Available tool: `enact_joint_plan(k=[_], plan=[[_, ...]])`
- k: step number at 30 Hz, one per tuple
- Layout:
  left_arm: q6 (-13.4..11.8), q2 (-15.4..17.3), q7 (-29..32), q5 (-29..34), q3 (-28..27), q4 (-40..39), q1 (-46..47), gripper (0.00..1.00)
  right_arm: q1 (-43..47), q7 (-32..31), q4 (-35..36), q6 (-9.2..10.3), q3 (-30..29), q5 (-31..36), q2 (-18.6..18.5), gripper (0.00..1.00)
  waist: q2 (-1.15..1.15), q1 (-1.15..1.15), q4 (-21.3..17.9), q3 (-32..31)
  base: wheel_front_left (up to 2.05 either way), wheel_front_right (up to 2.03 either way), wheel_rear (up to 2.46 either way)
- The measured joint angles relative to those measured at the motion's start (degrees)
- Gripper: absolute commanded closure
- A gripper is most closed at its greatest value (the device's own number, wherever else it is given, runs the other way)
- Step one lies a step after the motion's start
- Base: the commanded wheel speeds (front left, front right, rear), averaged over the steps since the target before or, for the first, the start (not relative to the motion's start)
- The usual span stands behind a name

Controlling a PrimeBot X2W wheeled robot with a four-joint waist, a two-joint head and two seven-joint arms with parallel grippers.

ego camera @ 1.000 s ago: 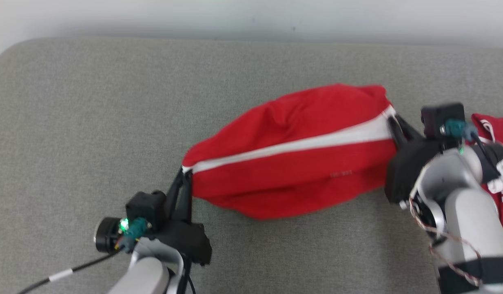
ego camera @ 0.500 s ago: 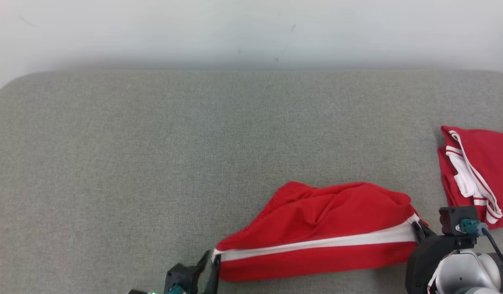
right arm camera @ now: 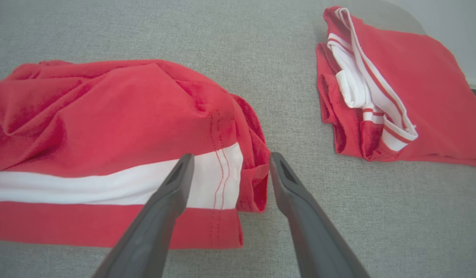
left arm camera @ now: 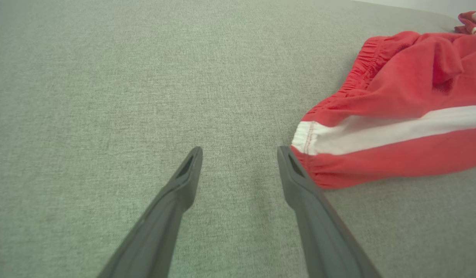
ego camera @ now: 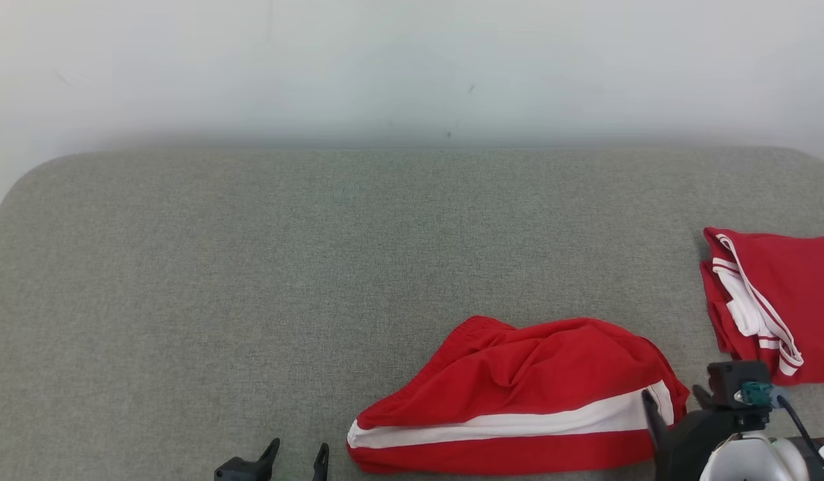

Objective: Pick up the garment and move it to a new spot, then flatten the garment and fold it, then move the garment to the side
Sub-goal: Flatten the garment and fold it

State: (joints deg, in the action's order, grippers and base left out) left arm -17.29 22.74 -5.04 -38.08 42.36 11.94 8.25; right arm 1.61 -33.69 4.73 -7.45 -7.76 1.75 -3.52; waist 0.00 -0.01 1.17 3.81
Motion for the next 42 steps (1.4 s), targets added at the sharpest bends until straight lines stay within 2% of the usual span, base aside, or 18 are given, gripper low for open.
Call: enact_joint_plan(k=[7, 8, 13, 20, 25, 33, 35, 38, 42], plan=[[-1.02, -0.04, -0.44, -0.05, -0.14, -1.10, -0.56, 0.00, 2.77, -3.43, 2.90, 0.00, 1.07, -1.90, 0.15, 0.00, 0.00, 0.01, -0.48, 0.00, 0.00, 0.00, 0.00], [-1.07, -0.12, -0.49, -0.03, -0.04, -1.21, -0.55, 0.00, 2.42, -3.42, 2.13, 0.00, 1.51, -1.92, 0.20, 0.09, 0.00, 0.01, -0.52, 0.07, 0.00, 0.00, 0.00], [-1.37, -0.08, -0.49, 0.11, 0.15, -1.40, -0.48, 0.00, 0.99, -3.71, 0.91, 0.00, 3.14, -2.21, 0.35, 0.20, 0.00, 0.01, -0.14, -0.04, 0.00, 0.00, 0.00], [-1.54, -0.02, -0.42, 0.10, 0.42, -1.65, -0.53, 0.00, 0.93, -5.05, -1.26, 0.00, 0.57, -1.59, 0.41, 0.23, 0.00, 0.01, 0.63, -0.36, 0.00, 0.00, 0.00], [-1.80, 0.09, -0.41, 0.01, 0.41, -1.97, -0.54, 0.00, 0.42, -4.81, -2.23, 0.00, 0.98, -1.75, 0.49, 0.36, 0.00, 0.01, 0.80, -0.23, 0.00, 0.00, 0.00], [-2.03, 0.32, -0.41, 0.01, 0.38, -2.34, -0.51, 0.00, -0.44, -4.25, -2.58, 0.00, 0.55, -1.44, 0.55, 0.39, 0.01, 0.02, 1.03, 0.22, 0.00, 0.00, 0.00], [-2.03, 0.32, -0.41, 0.00, 0.41, -2.33, -0.47, 0.00, -0.44, -4.43, -3.14, 0.00, 0.43, -1.60, 0.57, 0.50, 0.01, 0.02, 1.12, 0.29, 0.00, 0.00, 0.00], [-2.04, 0.31, -0.42, -0.01, 0.44, -2.33, -0.32, 0.00, -0.48, -4.37, -3.50, 0.00, 0.36, -1.85, 0.56, 0.59, 0.01, 0.02, 1.19, 0.35, 0.00, 0.00, 0.00], [-2.15, 0.32, -0.42, -0.07, 0.44, -2.36, -0.16, 0.00, -0.58, -4.09, -3.83, 0.00, 0.26, -2.20, 0.57, 0.83, 0.01, 0.02, 1.25, 0.42, 0.00, 0.00, 0.00]])
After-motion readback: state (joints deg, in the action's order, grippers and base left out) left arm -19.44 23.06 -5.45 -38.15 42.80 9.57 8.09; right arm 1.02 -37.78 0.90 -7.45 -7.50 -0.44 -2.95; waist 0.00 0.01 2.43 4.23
